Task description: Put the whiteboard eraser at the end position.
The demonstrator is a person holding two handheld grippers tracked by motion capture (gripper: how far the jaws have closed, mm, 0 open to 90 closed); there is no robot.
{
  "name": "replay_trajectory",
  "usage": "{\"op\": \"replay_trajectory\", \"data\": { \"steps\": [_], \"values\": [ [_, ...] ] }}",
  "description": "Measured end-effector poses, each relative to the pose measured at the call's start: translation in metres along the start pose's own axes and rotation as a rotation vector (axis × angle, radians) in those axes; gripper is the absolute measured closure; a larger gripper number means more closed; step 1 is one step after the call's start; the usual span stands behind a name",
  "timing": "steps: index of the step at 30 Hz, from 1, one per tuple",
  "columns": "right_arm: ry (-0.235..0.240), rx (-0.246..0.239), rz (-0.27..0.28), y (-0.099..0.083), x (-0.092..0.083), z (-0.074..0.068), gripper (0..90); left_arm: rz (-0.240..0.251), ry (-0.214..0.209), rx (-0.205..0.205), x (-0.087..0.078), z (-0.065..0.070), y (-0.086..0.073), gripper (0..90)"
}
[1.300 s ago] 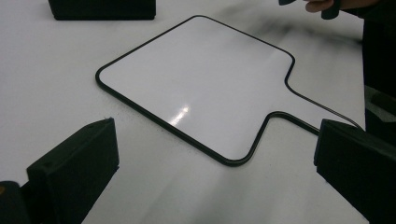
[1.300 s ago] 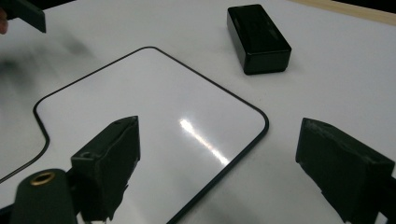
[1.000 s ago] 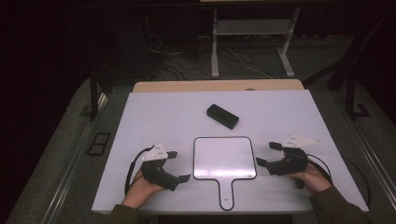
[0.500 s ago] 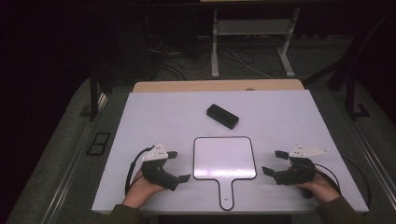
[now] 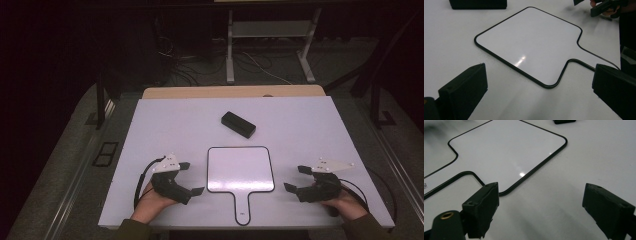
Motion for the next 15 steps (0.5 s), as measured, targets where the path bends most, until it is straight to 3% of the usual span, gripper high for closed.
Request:
{"op": "replay_trajectory", "data": {
  "steps": [15],
  "values": [
    [0.007,-0.002,0.006,0.0006,-0.0012,-0.0002,12.5,-0.002,0.000,0.000,0.0006,0.0000,0.0003,0.0]
  ]
}}
Point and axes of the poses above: each handheld gripper's, and its own axes: x roughly forward along the jaws, y roughly out of its top, z roughly to its right, the point moved 3 cm from there along x, roughly forward along the jaws, and after that the axes turned 2 degrees about -x, right-handed, at the moved point
